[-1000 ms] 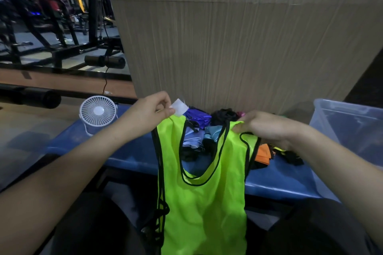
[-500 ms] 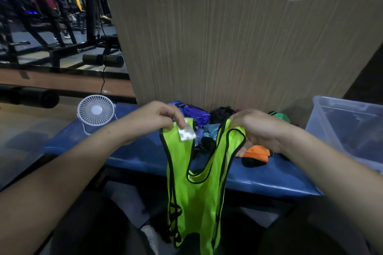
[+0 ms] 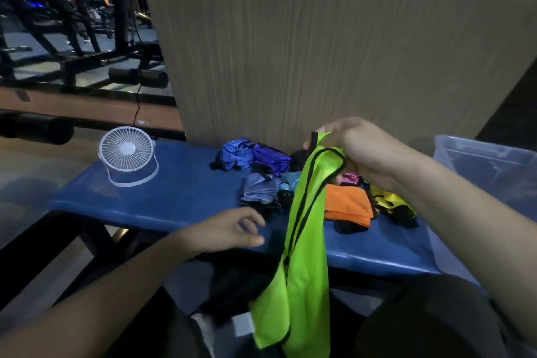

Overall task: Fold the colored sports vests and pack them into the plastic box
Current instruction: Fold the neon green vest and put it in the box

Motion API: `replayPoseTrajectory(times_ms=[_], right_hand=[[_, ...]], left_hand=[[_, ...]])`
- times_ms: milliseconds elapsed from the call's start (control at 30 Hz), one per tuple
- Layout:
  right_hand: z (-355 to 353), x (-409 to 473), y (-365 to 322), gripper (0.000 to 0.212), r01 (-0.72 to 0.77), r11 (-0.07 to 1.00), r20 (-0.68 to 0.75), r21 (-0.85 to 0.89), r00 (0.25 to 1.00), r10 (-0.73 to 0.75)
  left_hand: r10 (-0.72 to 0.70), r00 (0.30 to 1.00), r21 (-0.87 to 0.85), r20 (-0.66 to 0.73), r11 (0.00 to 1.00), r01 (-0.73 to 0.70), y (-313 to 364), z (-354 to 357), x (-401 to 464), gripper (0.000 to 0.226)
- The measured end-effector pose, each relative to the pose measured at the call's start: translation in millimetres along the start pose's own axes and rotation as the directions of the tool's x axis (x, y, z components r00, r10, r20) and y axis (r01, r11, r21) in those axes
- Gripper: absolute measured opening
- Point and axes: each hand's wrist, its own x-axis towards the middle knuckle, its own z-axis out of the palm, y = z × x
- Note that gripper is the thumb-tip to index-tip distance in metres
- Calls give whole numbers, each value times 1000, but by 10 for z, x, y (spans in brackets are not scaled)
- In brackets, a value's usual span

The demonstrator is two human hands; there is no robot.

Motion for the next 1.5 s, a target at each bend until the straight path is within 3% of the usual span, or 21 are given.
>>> replayPoseTrajectory(times_ms=[200,333,467,700,833,933,1100,1200,1267,1367,1500], right_hand=[[23,-9,-37,26,60,993,95,-103,994,-50],[18,-54,-79,29,94,978,136,-187,988,-69],[10,-84,-93,27,98,968,106,-233,992,-75],[3,-83,-70,26,121,955,65,-272,992,-108],[-60,-80,-105,26,165,947,49,-275,986,-157],[-127,-64,-150,27,159,966,18,-205,987,-159],[-158,-78,-230,30,170,977,-31,-128,984,-175],[-148,-94,-285,28,193,977,-85,-92,976,-201],[-158,-96,-316,26,219,973,-139,-72,964,-227],[-179,-105,-354,26,242,968,-188,-70,950,-251],[-204,-131,-371,27,252,966,-205,-58,944,-258]], left_hand=[[211,966,-164,-146,958,-234,561,31,166,27],[247,950,-198,-189,938,-284,779,115,225,29],[238,961,-281,-138,921,-269,869,183,178,43],[319,915,-89,-249,933,-349,784,236,233,23],[236,969,-117,-79,963,-244,581,207,275,40],[138,990,-45,7,990,-137,334,254,291,45],[68,997,100,-49,993,-63,197,394,349,37],[-34,993,223,-114,973,59,218,519,373,70],[-168,983,95,-71,980,174,262,621,361,80],[-212,975,-23,-62,977,211,313,758,374,63],[-117,967,139,-224,979,151,364,726,464,19]])
